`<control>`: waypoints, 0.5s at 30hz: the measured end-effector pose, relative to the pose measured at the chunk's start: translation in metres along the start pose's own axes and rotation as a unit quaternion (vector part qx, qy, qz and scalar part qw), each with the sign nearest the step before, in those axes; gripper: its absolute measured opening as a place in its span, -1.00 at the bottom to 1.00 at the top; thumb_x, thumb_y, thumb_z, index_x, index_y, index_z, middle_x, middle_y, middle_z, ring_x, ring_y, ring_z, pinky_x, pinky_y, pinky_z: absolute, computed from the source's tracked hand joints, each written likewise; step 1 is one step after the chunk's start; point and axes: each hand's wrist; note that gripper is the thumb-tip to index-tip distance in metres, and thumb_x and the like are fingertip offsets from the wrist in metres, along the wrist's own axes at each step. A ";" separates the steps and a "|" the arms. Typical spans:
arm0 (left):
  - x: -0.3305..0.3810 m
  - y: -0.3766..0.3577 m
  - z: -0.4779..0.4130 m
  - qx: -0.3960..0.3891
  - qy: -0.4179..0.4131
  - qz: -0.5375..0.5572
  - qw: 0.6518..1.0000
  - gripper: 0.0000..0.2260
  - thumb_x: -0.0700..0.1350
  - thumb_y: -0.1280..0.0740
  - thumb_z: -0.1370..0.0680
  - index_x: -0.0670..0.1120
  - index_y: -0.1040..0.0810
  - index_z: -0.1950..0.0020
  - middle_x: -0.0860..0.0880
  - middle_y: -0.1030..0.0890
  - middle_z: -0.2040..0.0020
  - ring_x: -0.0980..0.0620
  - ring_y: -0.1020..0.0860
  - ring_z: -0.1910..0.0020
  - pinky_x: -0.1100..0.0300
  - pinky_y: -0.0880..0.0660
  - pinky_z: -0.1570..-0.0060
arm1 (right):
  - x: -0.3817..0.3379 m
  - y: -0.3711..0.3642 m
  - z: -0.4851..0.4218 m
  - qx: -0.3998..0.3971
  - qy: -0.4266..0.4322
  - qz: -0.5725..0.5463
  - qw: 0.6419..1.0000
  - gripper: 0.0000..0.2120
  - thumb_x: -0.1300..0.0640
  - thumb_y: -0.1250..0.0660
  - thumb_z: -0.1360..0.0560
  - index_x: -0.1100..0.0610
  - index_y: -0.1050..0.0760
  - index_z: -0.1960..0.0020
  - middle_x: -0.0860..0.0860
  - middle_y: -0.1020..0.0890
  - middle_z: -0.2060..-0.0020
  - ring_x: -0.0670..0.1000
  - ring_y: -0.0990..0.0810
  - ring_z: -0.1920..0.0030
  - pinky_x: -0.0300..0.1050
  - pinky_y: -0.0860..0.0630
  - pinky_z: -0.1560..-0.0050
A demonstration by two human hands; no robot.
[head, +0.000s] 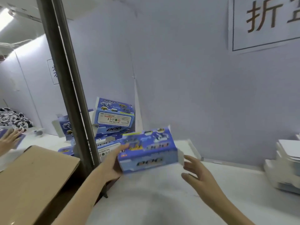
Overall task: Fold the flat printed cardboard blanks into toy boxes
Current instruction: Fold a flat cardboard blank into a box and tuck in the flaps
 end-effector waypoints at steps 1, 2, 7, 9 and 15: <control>0.022 -0.007 0.002 0.018 -0.039 0.023 0.999 -0.73 0.06 -0.47 -0.32 -0.11 -0.73 0.17 -0.18 -0.70 0.10 -0.14 -0.69 0.24 0.04 -0.62 0.31 | 0.000 0.002 -0.001 0.007 0.003 0.006 1.000 -0.52 0.27 -0.36 -0.52 -0.09 -0.35 -0.33 -0.12 -0.56 -0.15 -0.13 -0.54 -0.18 -0.20 -0.47 -0.14; 0.046 -0.016 0.004 0.034 -0.089 0.071 0.993 -0.74 0.09 -0.46 -0.35 -0.10 -0.73 0.20 -0.16 -0.70 0.15 -0.13 -0.68 0.26 0.07 -0.61 0.33 | 0.000 0.003 -0.001 0.007 0.007 0.014 1.000 -0.49 0.23 -0.36 -0.52 -0.12 -0.30 -0.36 -0.16 -0.53 -0.19 -0.16 -0.51 -0.21 -0.26 -0.44 -0.12; 0.133 -0.062 -0.007 -0.040 -0.290 0.343 0.893 -0.25 0.27 -0.41 -0.41 -0.06 -0.27 -0.47 -0.25 -0.36 -0.39 -0.25 -0.40 -0.33 -0.17 -0.42 -0.25 | -0.001 0.001 0.004 -0.041 -0.008 0.008 0.999 -0.49 0.15 -0.36 -0.53 -0.20 -0.28 -0.37 -0.20 -0.48 -0.22 -0.25 -0.50 -0.19 -0.42 -0.47 0.07; 0.125 -0.088 -0.018 -0.029 -0.272 0.189 0.943 -0.30 0.26 -0.31 -0.49 0.00 -0.18 -0.52 -0.21 -0.19 -0.50 -0.24 -0.22 -0.46 -0.29 -0.20 -0.37 | 0.001 0.006 0.009 -0.060 -0.012 0.011 0.998 -0.52 0.17 -0.36 -0.53 -0.20 -0.32 -0.34 -0.20 -0.50 -0.21 -0.24 -0.54 -0.16 -0.40 -0.50 0.05; -0.017 -0.152 -0.043 -0.155 -0.049 -0.191 0.968 -0.81 0.02 -0.22 -0.61 -0.03 -0.54 -0.12 -0.05 -0.61 -0.12 -0.04 -0.60 -0.01 -0.01 -0.47 -0.11 | -0.001 0.039 0.026 -0.081 -0.007 0.134 0.988 -0.65 0.12 -0.30 -0.55 -0.30 -0.38 -0.17 -0.21 -0.55 -0.15 -0.29 -0.54 -0.11 -0.33 -0.48 -0.14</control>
Point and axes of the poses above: each hand's wrist, its own z-axis away from the middle knuckle, its own y-axis out of the back of the hand, x = y × z
